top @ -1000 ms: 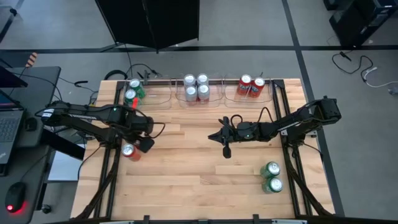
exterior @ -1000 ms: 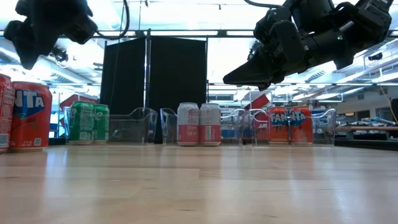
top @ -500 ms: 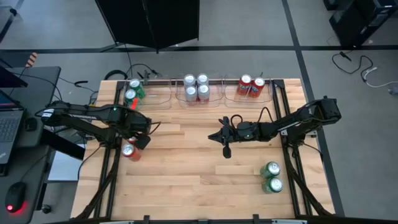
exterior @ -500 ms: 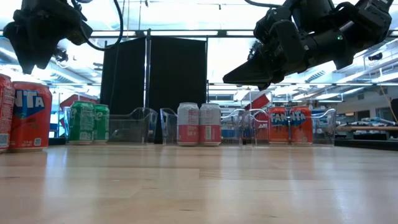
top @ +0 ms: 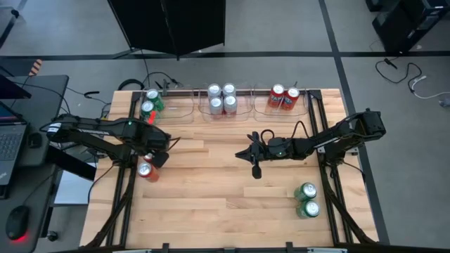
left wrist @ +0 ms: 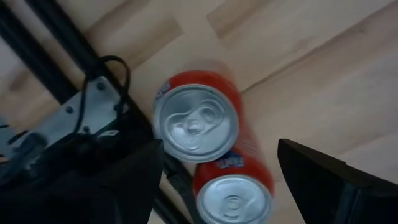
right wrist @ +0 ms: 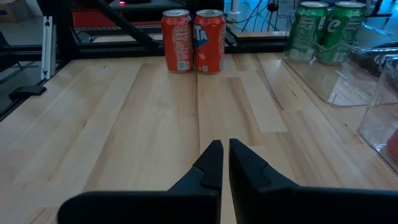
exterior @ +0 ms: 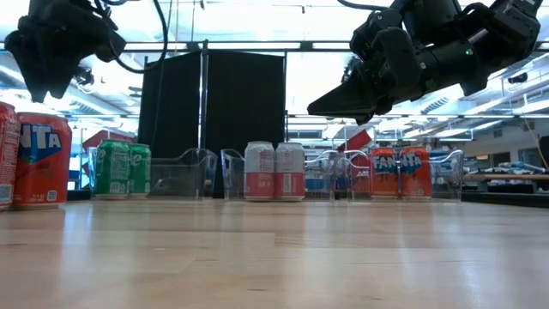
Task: Sort soda cans
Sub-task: Put the red soda can into the top right transparent bin
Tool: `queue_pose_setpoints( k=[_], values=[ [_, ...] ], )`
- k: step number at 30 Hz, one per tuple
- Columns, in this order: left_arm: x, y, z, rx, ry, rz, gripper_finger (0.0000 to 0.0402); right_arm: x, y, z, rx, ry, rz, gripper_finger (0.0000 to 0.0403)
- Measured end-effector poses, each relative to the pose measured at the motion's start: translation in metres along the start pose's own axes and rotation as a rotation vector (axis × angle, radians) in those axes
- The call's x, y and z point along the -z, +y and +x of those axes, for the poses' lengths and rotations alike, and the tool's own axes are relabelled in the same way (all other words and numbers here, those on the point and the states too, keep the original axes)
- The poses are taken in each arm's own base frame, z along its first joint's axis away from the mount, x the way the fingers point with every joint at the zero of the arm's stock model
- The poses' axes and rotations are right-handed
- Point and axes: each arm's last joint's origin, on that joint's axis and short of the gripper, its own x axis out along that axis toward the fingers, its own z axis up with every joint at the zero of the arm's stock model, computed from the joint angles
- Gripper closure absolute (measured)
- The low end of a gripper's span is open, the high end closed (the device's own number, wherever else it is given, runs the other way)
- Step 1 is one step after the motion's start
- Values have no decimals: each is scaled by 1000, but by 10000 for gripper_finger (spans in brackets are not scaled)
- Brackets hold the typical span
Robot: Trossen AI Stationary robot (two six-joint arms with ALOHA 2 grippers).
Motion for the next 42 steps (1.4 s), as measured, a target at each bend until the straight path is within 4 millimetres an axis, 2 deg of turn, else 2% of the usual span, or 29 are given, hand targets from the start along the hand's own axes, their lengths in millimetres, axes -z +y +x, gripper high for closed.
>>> queue_pose_setpoints(
  k=[12, 23, 35, 42],
  values=[
    [0, 2, 1, -50, -26, 15, 84, 0, 0, 0, 0, 0, 0, 389],
    [3, 2, 34, -69, 47, 59, 83, 0, 0, 0, 0, 0, 0, 389],
    [0, -3, 49, -31, -5, 124, 86, 0, 0, 0, 0, 0, 0, 389],
    [-3, -6, 51, -12, -59, 172, 104, 0, 0, 0, 0, -1, 0, 389]
  ],
)
